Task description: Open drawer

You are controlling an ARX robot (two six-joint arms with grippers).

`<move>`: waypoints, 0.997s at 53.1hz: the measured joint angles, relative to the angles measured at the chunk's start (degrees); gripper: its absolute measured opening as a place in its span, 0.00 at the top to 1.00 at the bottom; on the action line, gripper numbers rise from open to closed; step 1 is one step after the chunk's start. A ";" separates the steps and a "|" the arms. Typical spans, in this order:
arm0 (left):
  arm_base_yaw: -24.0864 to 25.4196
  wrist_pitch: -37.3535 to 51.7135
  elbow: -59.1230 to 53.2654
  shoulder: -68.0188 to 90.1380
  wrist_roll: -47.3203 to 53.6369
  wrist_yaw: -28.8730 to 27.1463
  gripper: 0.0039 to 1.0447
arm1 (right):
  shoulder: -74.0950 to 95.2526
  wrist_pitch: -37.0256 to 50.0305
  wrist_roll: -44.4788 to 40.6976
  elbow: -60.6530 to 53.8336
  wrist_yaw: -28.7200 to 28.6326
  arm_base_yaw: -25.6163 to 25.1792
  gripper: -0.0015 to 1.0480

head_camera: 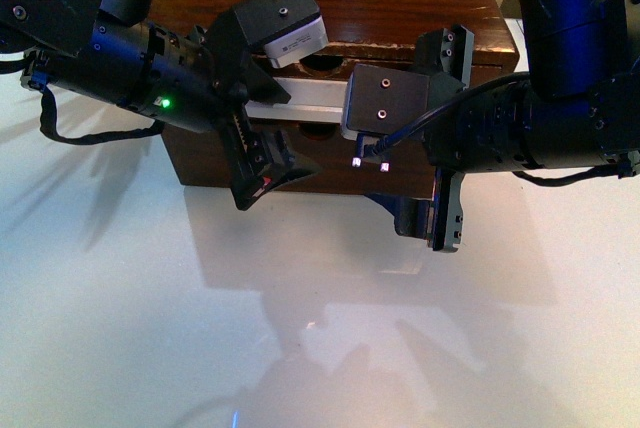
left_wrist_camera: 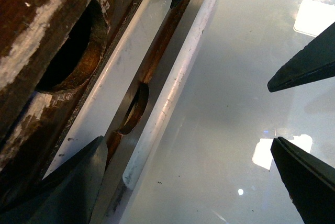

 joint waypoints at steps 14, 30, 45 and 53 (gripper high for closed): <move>0.13 -0.55 0.15 0.00 0.24 0.37 0.08 | 0.02 -0.61 -0.50 0.00 -1.07 -0.22 0.09; 0.31 -2.45 0.61 0.00 1.92 1.22 0.08 | -0.09 -2.29 -3.19 -0.26 -2.58 -0.02 0.09; 0.31 -3.98 0.85 0.00 4.50 1.44 0.08 | -0.46 -3.93 -4.59 -0.37 -2.73 0.11 0.09; 0.31 -4.44 0.96 0.00 4.94 1.66 0.08 | -0.59 -4.44 -4.76 -0.37 -2.80 0.11 0.09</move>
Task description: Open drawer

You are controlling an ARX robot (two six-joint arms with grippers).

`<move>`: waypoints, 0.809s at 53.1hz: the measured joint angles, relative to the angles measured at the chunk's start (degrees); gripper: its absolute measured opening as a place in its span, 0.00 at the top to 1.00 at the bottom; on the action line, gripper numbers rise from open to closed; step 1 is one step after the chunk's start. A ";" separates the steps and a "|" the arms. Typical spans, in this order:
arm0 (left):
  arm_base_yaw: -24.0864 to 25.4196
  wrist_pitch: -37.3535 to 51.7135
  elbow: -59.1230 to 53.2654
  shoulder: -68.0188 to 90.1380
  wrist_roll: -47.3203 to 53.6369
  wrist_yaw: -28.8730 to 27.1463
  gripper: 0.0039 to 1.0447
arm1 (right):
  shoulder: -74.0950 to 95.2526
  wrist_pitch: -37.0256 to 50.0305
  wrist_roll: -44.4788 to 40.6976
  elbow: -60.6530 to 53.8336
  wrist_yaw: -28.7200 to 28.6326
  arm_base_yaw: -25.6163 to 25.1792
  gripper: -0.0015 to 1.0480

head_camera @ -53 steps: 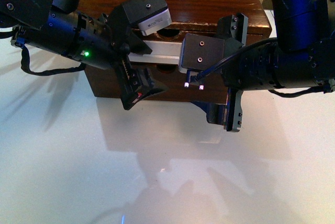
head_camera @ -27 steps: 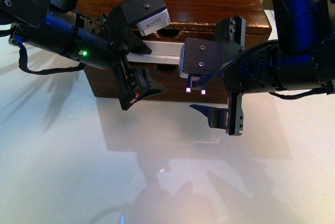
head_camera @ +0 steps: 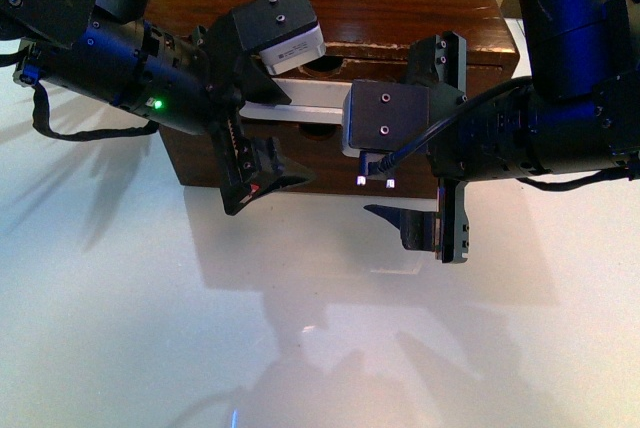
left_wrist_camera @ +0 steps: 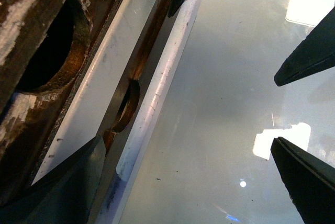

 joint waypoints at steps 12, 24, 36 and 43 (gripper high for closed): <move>0.13 -0.66 -0.02 -0.02 0.50 0.98 0.08 | -0.44 -0.70 -0.24 -0.63 -0.46 0.11 0.09; 0.42 -1.73 -1.42 -1.05 1.73 1.79 0.08 | -1.33 -0.79 -0.42 -2.23 -0.57 0.87 0.09; 0.66 -0.83 -3.76 -2.25 2.23 2.38 0.08 | -2.23 -0.22 -0.90 -4.07 -0.07 1.64 0.08; 0.74 -0.44 -5.49 -3.23 2.62 2.71 0.08 | -2.71 0.37 -1.09 -5.27 0.24 2.10 0.08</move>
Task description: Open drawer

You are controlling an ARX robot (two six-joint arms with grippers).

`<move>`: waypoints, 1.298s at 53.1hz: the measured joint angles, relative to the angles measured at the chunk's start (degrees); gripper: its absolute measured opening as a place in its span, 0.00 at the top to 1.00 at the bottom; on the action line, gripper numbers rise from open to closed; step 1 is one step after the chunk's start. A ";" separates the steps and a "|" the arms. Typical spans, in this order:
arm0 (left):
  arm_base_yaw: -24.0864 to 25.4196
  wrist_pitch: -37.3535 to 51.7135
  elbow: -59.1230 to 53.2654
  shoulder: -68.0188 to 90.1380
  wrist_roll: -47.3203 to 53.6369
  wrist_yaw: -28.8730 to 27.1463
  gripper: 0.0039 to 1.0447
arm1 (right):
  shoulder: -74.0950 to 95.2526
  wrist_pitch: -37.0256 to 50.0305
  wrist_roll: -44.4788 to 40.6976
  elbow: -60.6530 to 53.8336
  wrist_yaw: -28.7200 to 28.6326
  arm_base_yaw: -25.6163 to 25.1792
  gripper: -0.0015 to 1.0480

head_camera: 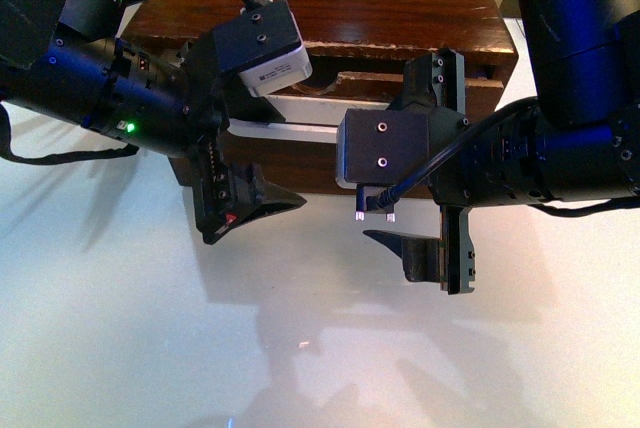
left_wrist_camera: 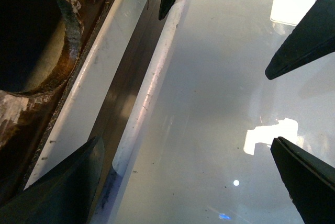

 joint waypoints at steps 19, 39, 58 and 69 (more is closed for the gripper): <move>0.07 2.27 -5.99 -2.93 2.16 0.04 0.08 | -1.77 2.99 1.18 -4.31 2.23 2.60 0.08; 0.07 3.02 -8.39 -4.24 2.38 0.13 0.08 | -2.73 4.66 2.60 -6.69 3.65 4.42 0.08; 0.07 2.58 -9.90 -5.44 2.47 0.70 0.08 | -3.48 5.20 2.62 -8.11 3.91 5.31 0.08; 0.09 2.58 -11.63 -6.88 2.47 1.33 0.08 | -4.48 5.79 2.58 -9.84 3.93 5.99 0.08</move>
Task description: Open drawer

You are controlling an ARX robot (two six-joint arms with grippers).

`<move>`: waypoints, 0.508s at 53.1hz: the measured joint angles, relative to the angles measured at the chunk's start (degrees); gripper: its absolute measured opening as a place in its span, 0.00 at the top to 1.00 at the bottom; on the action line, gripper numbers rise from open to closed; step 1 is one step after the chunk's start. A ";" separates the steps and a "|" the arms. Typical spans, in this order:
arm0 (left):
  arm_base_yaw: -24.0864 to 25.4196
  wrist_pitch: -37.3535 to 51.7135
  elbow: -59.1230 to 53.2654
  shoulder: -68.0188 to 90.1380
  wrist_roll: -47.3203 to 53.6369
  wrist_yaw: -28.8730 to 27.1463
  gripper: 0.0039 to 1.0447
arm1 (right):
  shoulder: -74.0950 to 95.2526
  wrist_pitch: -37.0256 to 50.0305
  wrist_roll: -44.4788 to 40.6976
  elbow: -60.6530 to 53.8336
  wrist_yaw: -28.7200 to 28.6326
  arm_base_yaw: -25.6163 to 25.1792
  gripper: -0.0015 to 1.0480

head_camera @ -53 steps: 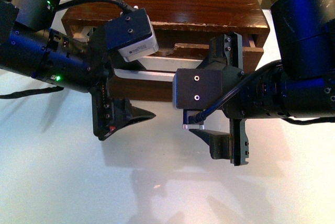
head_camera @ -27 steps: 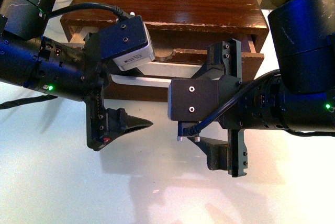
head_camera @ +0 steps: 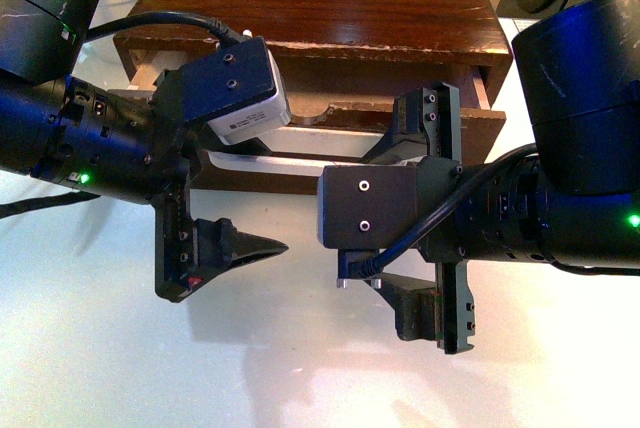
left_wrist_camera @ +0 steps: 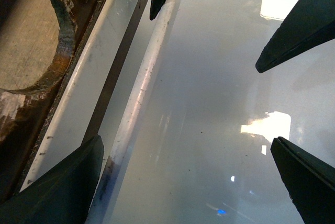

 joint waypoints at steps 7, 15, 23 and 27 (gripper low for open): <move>0.15 -0.37 -1.73 -1.64 0.02 0.35 0.08 | -0.90 0.11 -0.04 -1.42 0.00 0.50 0.08; 0.17 -1.03 -3.45 -2.97 0.50 0.42 0.08 | -1.99 0.50 -0.20 -3.15 0.00 1.46 0.08; 0.20 -0.87 -4.59 -3.52 0.76 0.76 0.08 | -2.69 0.70 -0.17 -4.26 0.04 2.03 0.08; 0.20 -0.70 -4.87 -3.63 0.74 0.83 0.08 | -2.86 0.85 -0.17 -4.59 0.15 2.10 0.08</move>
